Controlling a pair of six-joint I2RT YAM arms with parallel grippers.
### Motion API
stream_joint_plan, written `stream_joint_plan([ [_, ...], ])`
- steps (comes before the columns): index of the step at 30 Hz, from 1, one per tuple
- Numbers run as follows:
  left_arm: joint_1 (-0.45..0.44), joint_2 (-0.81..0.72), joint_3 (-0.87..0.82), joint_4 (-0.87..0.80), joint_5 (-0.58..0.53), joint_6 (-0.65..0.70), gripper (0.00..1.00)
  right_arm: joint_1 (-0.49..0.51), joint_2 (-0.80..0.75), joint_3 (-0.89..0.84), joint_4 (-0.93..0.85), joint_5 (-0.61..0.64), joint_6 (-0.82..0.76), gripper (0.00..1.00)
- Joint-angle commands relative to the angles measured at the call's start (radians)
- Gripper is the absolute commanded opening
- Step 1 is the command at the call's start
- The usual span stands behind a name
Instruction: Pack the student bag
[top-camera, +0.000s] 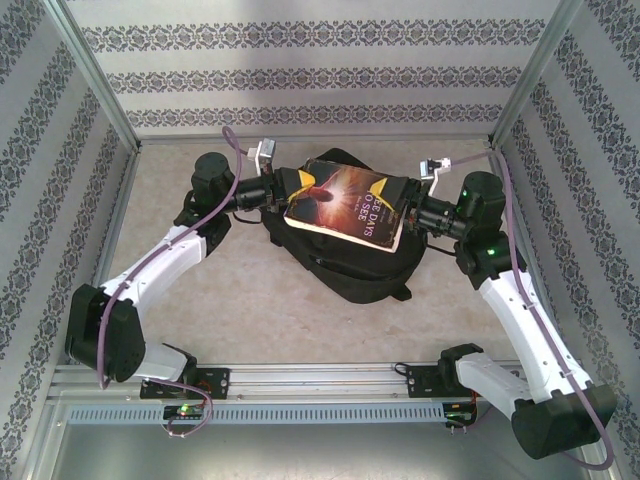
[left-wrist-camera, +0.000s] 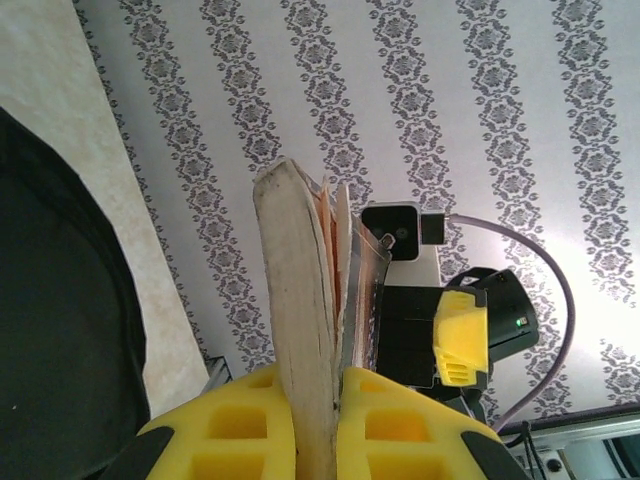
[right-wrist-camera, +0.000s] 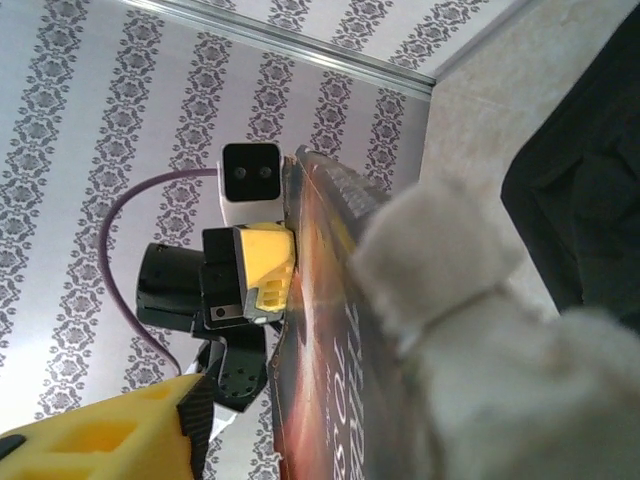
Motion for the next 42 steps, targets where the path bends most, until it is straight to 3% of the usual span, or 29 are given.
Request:
stream_joint_plan([
  [1,-0.013,-0.047,0.062,-0.098,-0.034,0.107,0.0,0.0,-0.044,0.012,-0.13,-0.01,-0.063,0.64],
  [4,-0.013,-0.06,0.068,-0.132,-0.043,0.132,0.0,-0.006,-0.056,0.035,-0.267,0.015,-0.132,0.65],
  [10,-0.019,-0.078,0.086,-0.224,-0.051,0.2,0.0,-0.006,-0.076,0.015,-0.274,0.008,-0.114,0.65],
  [14,-0.07,-0.069,0.15,-0.387,-0.048,0.328,0.33,0.001,-0.054,0.023,-0.248,-0.006,-0.099,0.63],
  [18,-0.114,-0.051,0.201,-0.498,-0.053,0.41,0.49,0.022,-0.034,0.037,-0.245,-0.006,-0.102,0.59],
  [24,-0.116,-0.06,0.197,-0.543,-0.08,0.439,0.46,0.018,-0.049,0.047,-0.272,0.019,-0.117,0.36],
  [26,-0.115,-0.062,0.2,-0.581,-0.101,0.459,0.38,0.013,-0.062,0.041,-0.269,0.032,-0.114,0.29],
  [32,-0.114,-0.067,0.154,-0.515,-0.1,0.409,0.15,-0.008,-0.09,-0.013,-0.142,-0.021,-0.015,0.23],
  [36,-0.114,-0.067,0.156,-0.497,-0.096,0.395,0.15,-0.009,-0.103,-0.029,-0.11,-0.03,0.004,0.0],
  [39,-0.108,-0.058,0.174,-0.526,-0.105,0.406,0.22,-0.018,-0.119,-0.015,-0.186,0.011,-0.049,0.0],
  [42,-0.103,-0.039,0.199,-0.589,-0.138,0.429,0.4,-0.038,-0.154,-0.024,-0.198,0.044,-0.056,0.0],
])
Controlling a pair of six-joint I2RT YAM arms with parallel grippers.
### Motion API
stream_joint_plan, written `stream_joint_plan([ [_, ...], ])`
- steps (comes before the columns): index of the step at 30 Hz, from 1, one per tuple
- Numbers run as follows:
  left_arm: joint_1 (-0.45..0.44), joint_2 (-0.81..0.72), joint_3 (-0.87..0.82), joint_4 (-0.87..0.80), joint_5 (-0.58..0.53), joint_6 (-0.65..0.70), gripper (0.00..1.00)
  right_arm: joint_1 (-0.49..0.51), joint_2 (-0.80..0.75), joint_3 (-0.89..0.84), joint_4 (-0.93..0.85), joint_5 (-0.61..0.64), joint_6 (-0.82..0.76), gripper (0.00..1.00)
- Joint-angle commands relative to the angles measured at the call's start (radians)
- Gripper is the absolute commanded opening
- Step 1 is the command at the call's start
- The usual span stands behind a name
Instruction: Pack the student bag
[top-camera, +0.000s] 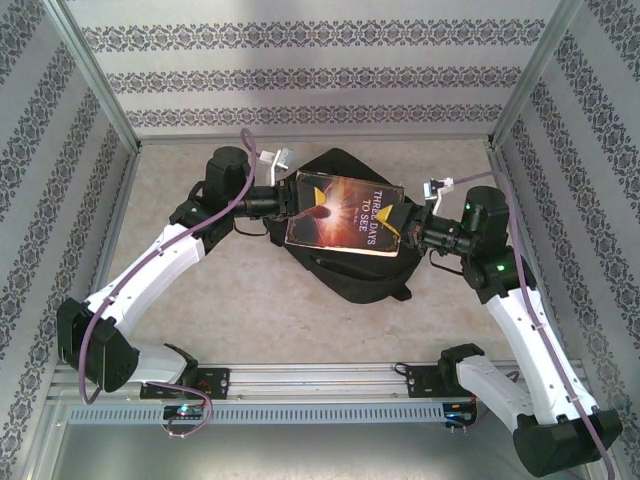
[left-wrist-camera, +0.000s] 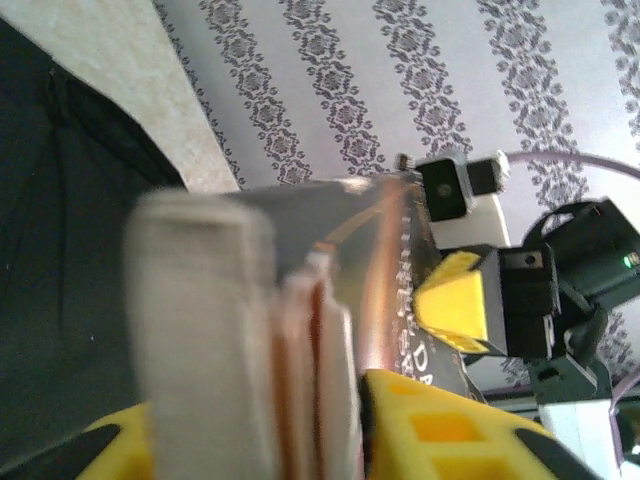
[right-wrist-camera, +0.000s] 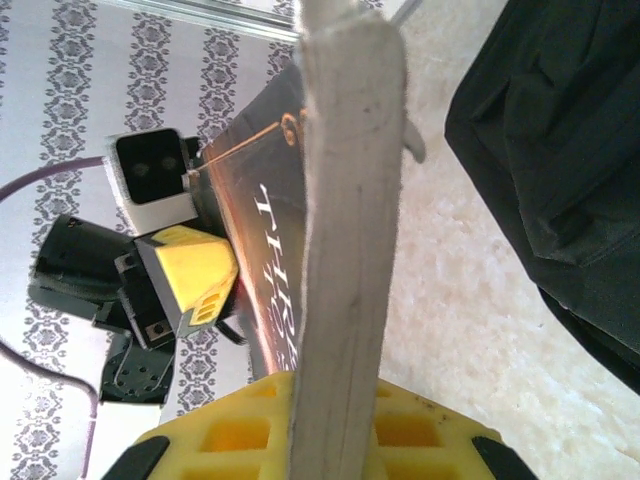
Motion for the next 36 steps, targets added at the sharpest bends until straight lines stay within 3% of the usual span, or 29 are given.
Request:
stream_joint_plan([
  [1,0.005,0.015,0.049,-0.092,-0.06,0.046,0.49,-0.028,-0.05,0.021,-0.048,0.067,-0.056,0.0],
  [4,0.005,0.034,0.057,-0.112,-0.088,0.049,0.6,-0.032,-0.064,0.052,-0.111,0.098,-0.085,0.0],
  [13,0.004,0.099,0.009,0.112,0.03,-0.092,0.59,-0.036,-0.073,0.012,-0.018,0.0,-0.012,0.0],
  [15,0.003,0.105,-0.01,0.179,0.06,-0.13,0.51,-0.041,-0.073,0.013,-0.025,-0.002,-0.011,0.0],
  [19,0.003,0.1,-0.039,0.292,0.089,-0.203,0.16,-0.053,-0.069,0.036,-0.087,0.027,-0.044,0.0],
  [22,0.004,0.098,-0.044,0.333,0.098,-0.239,0.01,-0.054,-0.058,0.063,-0.139,0.043,-0.097,0.19],
  [24,0.006,0.097,-0.053,0.391,0.11,-0.287,0.0,-0.054,-0.062,0.063,-0.139,0.031,-0.131,0.43],
  [26,0.012,0.098,-0.07,0.483,0.118,-0.359,0.0,-0.056,-0.075,0.038,-0.096,-0.001,-0.141,0.56],
  [31,0.019,0.099,-0.088,0.606,0.135,-0.476,0.0,-0.072,-0.101,-0.06,0.138,-0.07,0.019,0.65],
  [36,0.033,0.101,-0.096,0.669,0.148,-0.557,0.0,-0.075,-0.11,-0.104,0.219,-0.093,0.076,0.58],
])
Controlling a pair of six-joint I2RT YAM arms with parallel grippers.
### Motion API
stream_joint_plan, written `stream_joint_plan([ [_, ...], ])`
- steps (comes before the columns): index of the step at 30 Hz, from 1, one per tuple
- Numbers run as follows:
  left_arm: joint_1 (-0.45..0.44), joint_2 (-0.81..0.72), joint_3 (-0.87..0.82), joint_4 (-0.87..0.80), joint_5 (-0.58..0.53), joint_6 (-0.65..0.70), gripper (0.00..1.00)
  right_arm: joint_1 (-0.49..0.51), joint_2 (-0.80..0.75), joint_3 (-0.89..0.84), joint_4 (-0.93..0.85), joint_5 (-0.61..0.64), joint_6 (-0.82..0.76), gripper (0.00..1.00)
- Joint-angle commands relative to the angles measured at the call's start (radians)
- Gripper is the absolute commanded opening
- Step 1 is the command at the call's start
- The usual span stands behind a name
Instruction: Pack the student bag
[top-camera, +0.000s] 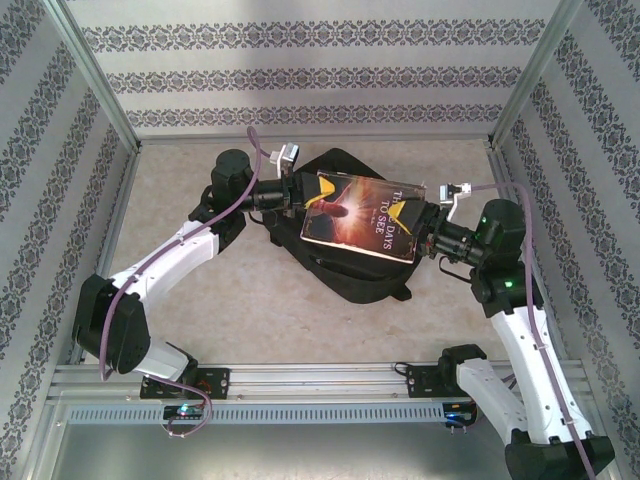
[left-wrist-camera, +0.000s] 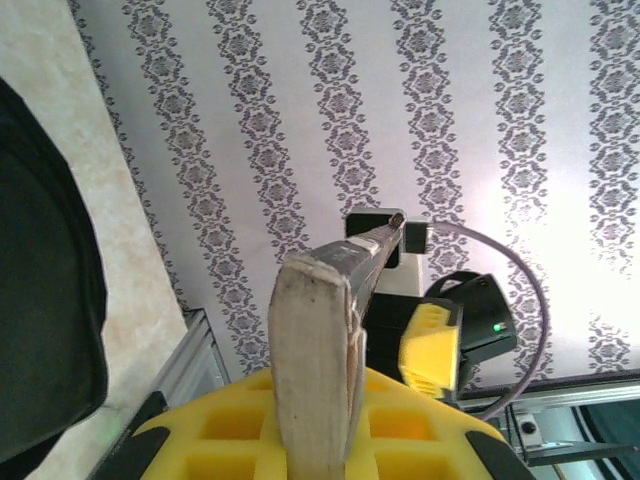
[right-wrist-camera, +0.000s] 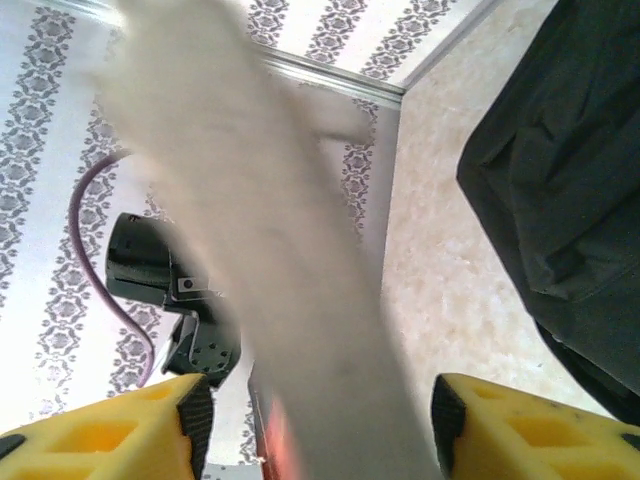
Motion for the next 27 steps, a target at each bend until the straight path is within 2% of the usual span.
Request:
stream_joint_plan([
  [1,0.023,-0.004,-0.003,0.152,0.026,-0.091,0.0,-0.002,-0.015,-0.02,0.116,-0.05,0.06,0.53],
  [5,0.025,-0.006,0.009,0.055,0.029,-0.028,0.0,0.0,-0.013,-0.01,0.071,-0.041,0.035,0.31],
  [6,0.026,-0.007,0.018,0.014,0.03,0.002,0.0,0.002,-0.012,-0.005,0.056,-0.037,0.025,0.29],
  [7,0.025,-0.009,0.032,-0.043,0.032,0.041,0.0,0.004,-0.01,0.001,0.036,-0.032,0.01,0.3],
  [10,0.018,-0.009,0.09,-0.24,0.03,0.178,0.0,0.01,0.001,0.038,-0.065,-0.011,-0.068,0.43],
  [12,0.01,-0.006,0.117,-0.314,0.029,0.232,0.0,0.02,0.01,0.051,-0.094,-0.006,-0.095,0.43],
  [13,0.005,-0.002,0.125,-0.329,0.029,0.243,0.0,0.025,0.013,0.051,-0.091,-0.007,-0.095,0.4],
  [16,-0.004,0.01,0.138,-0.365,0.02,0.267,0.0,0.034,0.022,0.043,-0.066,-0.016,-0.078,0.23],
  [18,-0.006,0.018,0.141,-0.366,0.011,0.27,0.0,0.035,0.023,0.047,-0.075,-0.011,-0.085,0.07],
  [19,-0.006,0.021,0.147,-0.387,-0.001,0.285,0.06,0.033,0.02,0.061,-0.115,0.009,-0.109,0.0],
  [21,-0.006,0.027,0.188,-0.524,-0.068,0.373,0.33,0.018,0.013,0.112,-0.262,0.102,-0.191,0.0],
  [23,-0.01,0.042,0.245,-0.667,-0.131,0.461,0.51,-0.003,0.011,0.167,-0.394,0.2,-0.251,0.0],
  [25,-0.03,0.068,0.319,-0.808,-0.203,0.567,0.6,-0.014,0.015,0.251,-0.563,0.375,-0.315,0.0],
  [27,-0.079,0.111,0.423,-0.974,-0.305,0.7,0.64,-0.029,0.02,0.347,-0.751,0.629,-0.36,0.0],
])
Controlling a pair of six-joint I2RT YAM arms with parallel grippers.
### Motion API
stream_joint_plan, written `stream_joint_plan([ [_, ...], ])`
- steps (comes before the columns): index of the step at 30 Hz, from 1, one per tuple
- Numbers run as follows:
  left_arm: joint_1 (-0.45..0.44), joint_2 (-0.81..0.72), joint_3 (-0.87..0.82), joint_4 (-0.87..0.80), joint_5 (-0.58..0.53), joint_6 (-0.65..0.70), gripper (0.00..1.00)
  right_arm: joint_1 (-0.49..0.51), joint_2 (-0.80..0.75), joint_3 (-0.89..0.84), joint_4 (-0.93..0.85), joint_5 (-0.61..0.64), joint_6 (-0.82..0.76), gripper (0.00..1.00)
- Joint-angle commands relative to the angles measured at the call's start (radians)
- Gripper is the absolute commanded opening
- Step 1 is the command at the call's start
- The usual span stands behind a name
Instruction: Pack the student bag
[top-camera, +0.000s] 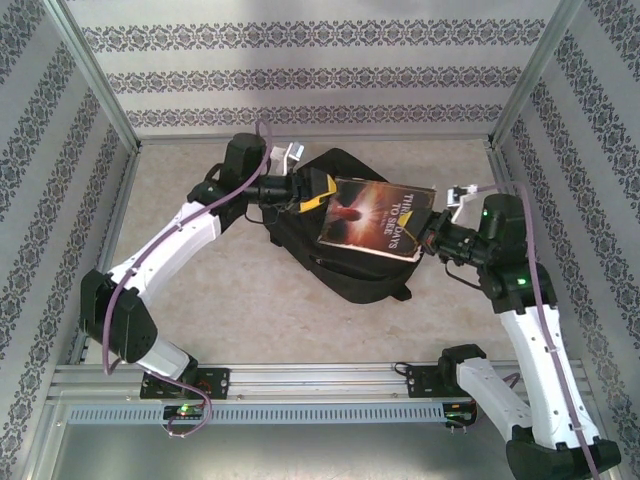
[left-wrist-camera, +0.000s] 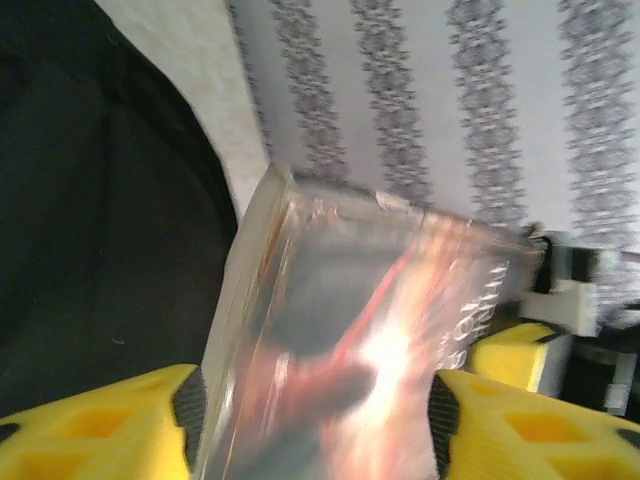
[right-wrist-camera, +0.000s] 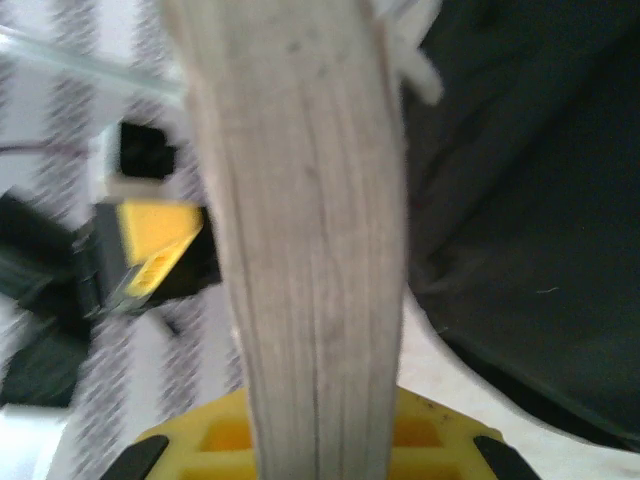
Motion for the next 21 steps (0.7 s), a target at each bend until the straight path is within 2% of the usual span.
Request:
stream_joint_plan([
  [1,-0.08,0.049,0.153,-0.325,-0.186,0.281,0.65,-0.03,-0.006,0.161,-0.334,0.441,-0.142,0.0],
  [3,-0.138,0.101,0.225,-0.42,-0.265,0.363,0.67,-0.037,0.007,0.233,-0.426,0.609,-0.183,0.0],
  [8,-0.309,0.247,0.393,-0.59,-0.41,0.544,0.73,-0.037,0.037,0.316,-0.501,0.828,-0.25,0.0],
  [12,-0.408,0.378,0.52,-0.661,-0.441,0.609,0.74,-0.037,0.062,0.333,-0.507,0.915,-0.277,0.0],
  [16,-0.46,0.464,0.574,-0.644,-0.418,0.624,0.75,-0.036,0.098,0.346,-0.509,0.984,-0.297,0.0],
  [21,-0.498,0.565,0.659,-0.668,-0.414,0.648,0.73,-0.052,0.146,0.349,-0.495,0.981,-0.287,0.0],
])
